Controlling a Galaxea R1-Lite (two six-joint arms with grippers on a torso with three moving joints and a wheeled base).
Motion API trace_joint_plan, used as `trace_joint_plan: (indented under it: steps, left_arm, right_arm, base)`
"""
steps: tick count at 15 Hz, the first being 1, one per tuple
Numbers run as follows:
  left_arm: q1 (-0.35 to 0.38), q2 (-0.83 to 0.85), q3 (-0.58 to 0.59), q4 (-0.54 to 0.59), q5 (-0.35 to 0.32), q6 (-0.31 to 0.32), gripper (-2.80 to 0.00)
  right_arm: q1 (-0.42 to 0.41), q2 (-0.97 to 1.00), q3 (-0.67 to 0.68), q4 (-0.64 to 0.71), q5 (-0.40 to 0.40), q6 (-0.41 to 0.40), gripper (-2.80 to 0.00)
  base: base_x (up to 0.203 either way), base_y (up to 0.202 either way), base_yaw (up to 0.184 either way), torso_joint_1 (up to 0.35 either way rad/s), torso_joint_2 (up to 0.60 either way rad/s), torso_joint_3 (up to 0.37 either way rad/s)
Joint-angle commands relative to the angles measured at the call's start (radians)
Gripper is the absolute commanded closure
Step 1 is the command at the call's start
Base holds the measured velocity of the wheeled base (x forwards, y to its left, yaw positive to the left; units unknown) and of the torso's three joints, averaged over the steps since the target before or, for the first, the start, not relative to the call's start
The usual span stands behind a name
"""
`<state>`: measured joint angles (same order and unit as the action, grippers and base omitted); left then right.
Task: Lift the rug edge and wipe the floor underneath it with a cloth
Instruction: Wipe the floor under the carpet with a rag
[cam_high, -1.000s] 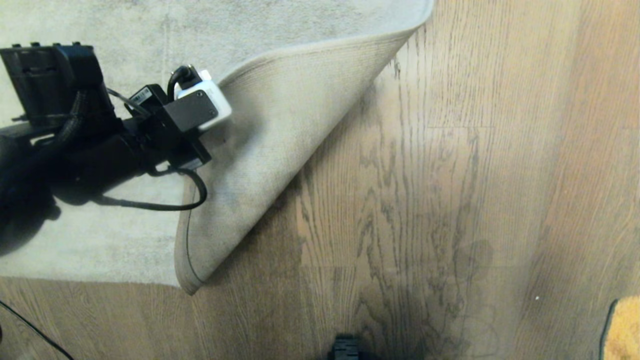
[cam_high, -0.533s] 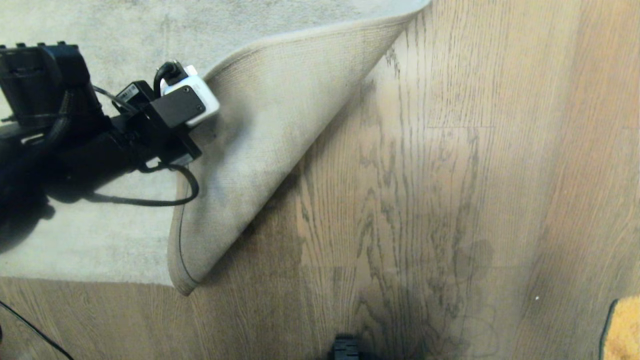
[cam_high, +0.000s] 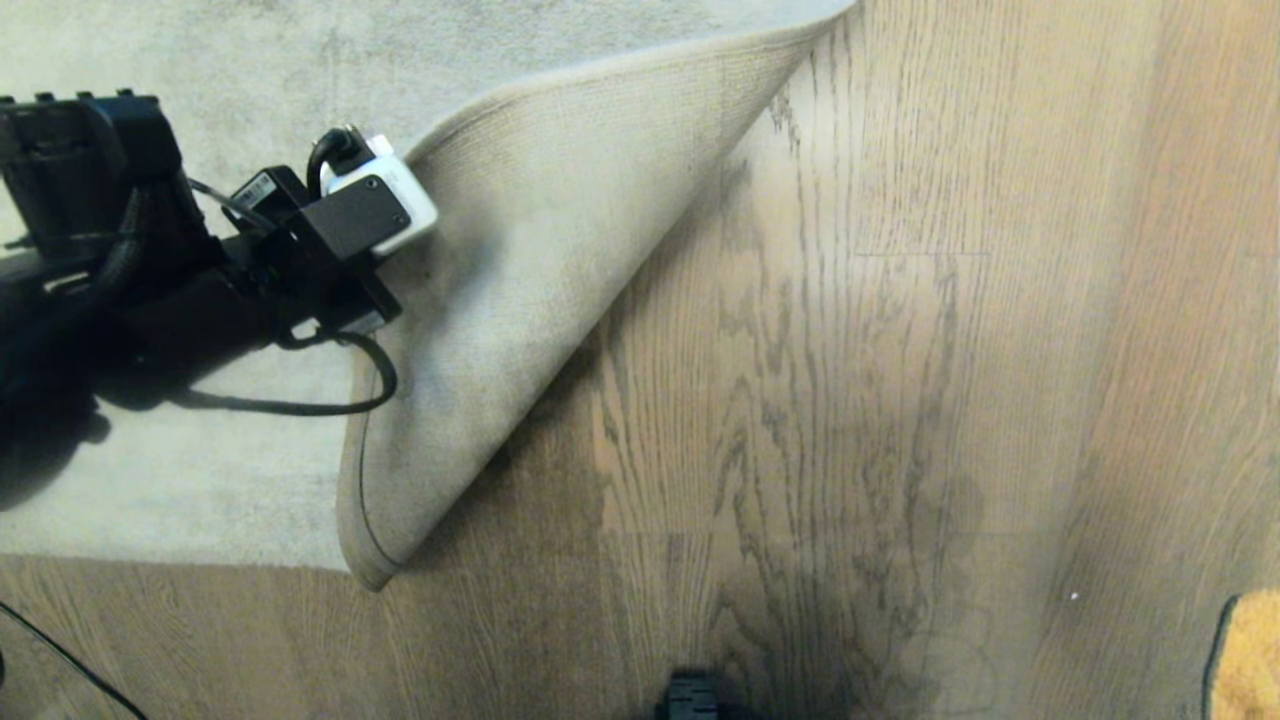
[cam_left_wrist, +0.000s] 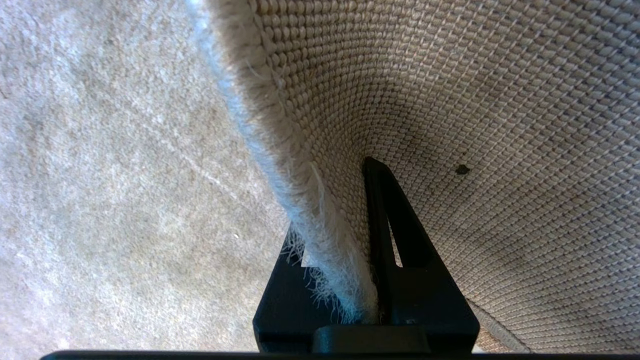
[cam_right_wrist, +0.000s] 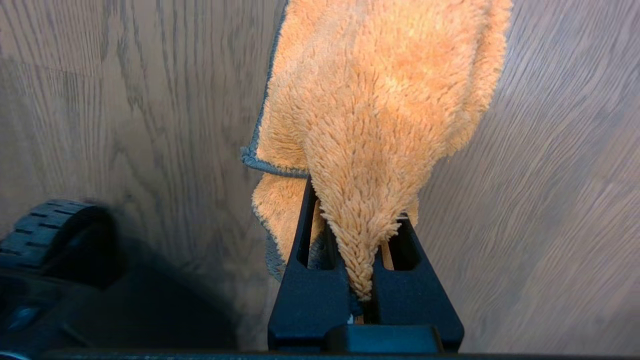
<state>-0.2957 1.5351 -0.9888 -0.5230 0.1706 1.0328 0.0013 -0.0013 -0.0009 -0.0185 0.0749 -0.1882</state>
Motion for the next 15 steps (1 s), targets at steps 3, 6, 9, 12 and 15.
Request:
trace_joint_plan:
  steps: [3, 6, 9, 12, 15]
  left_arm:
    - [0.0, 0.003, 0.025, -0.003, 0.001, 0.004, 0.0]
    - [0.0, 0.005, 0.021, -0.005, 0.003, 0.004, 0.0]
    - [0.0, 0.006, 0.024, -0.005, 0.015, 0.004, 0.0]
    - [0.0, 0.014, 0.019, -0.005, 0.038, 0.003, 0.0]
    - [0.0, 0.022, 0.013, -0.005, 0.071, -0.011, 0.0]
  right_arm:
    - [0.001, 0.081, -0.097, -0.003, 0.069, 0.004, 0.0]
    - [0.015, 0.295, -0.17, -0.045, 0.151, 0.005, 0.0]
    - [0.023, 0.533, -0.208, -0.169, 0.269, 0.0, 0.0]
    - [0.027, 0.744, -0.233, -0.308, 0.405, -0.026, 0.0]
    - [0.131, 0.844, -0.237, -0.352, 0.503, -0.066, 0.0]
  base:
    - [0.0, 0.0, 0.0, 0.0, 0.0, 0.0]
    - [0.0, 0.0, 0.0, 0.0, 0.0, 0.0]
    - [0.0, 0.0, 0.0, 0.0, 0.0, 0.0]
    - [0.0, 0.0, 0.0, 0.0, 0.0, 0.0]
    - [0.0, 0.0, 0.0, 0.0, 0.0, 0.0]
